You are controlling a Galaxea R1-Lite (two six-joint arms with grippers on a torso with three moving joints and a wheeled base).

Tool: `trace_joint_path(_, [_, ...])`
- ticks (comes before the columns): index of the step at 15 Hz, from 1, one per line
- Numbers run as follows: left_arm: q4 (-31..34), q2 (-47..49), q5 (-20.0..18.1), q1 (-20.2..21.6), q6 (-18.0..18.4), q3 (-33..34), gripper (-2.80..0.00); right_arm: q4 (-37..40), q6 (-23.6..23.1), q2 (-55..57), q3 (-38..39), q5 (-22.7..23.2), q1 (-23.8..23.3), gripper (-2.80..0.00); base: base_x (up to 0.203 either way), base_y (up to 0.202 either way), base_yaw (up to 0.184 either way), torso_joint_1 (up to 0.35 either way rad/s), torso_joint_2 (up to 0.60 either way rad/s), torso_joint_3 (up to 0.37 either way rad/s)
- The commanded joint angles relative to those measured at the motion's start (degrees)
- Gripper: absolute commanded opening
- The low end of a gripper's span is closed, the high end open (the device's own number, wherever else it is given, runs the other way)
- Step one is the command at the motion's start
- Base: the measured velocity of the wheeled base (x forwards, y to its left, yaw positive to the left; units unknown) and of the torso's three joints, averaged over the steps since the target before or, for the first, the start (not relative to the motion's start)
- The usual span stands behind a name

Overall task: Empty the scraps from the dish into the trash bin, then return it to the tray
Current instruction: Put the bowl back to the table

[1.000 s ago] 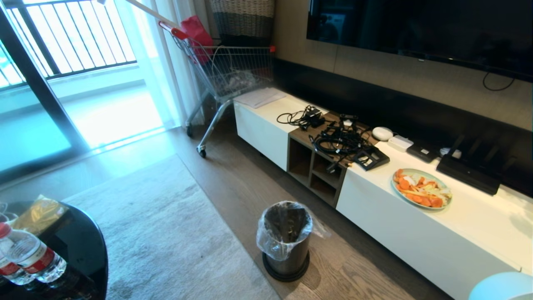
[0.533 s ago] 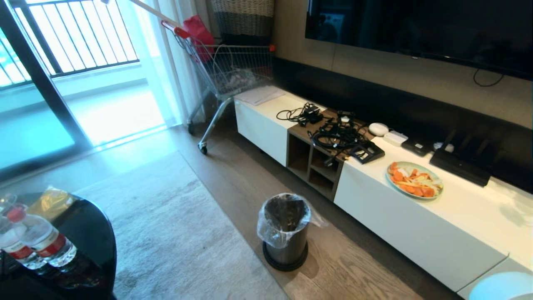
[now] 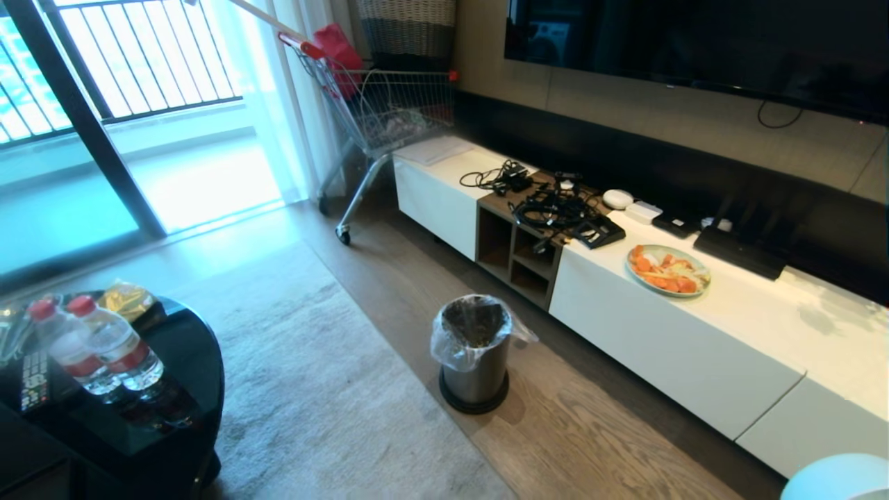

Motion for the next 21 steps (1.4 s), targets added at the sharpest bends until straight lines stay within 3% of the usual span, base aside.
trace_joint_path(1, [-0.02, -0.02, 0.02, 0.00, -0.01, 0.00, -2.80, -0.02, -0.02, 0.07, 0.00, 0.02, 0.00, -2.80, -0.191, 0.000, -0.001, 0.007, 0.00, 0.005])
trace_joint_path(8, [-0.02, -0.02, 0.02, 0.00, 0.08, 0.00, -2.80, -0.02, -0.02, 0.05, 0.00, 0.02, 0.00, -2.80, -0.179, 0.000, -0.001, 0.001, 0.00, 0.003])
trace_joint_path(21, [-0.02, -0.02, 0.02, 0.00, 0.08, 0.00, -2.80, -0.11, -0.02, 0.09, 0.00, 0.02, 0.00, -2.80, -0.004, 0.000, 0.000, 0.000, 0.00, 0.000])
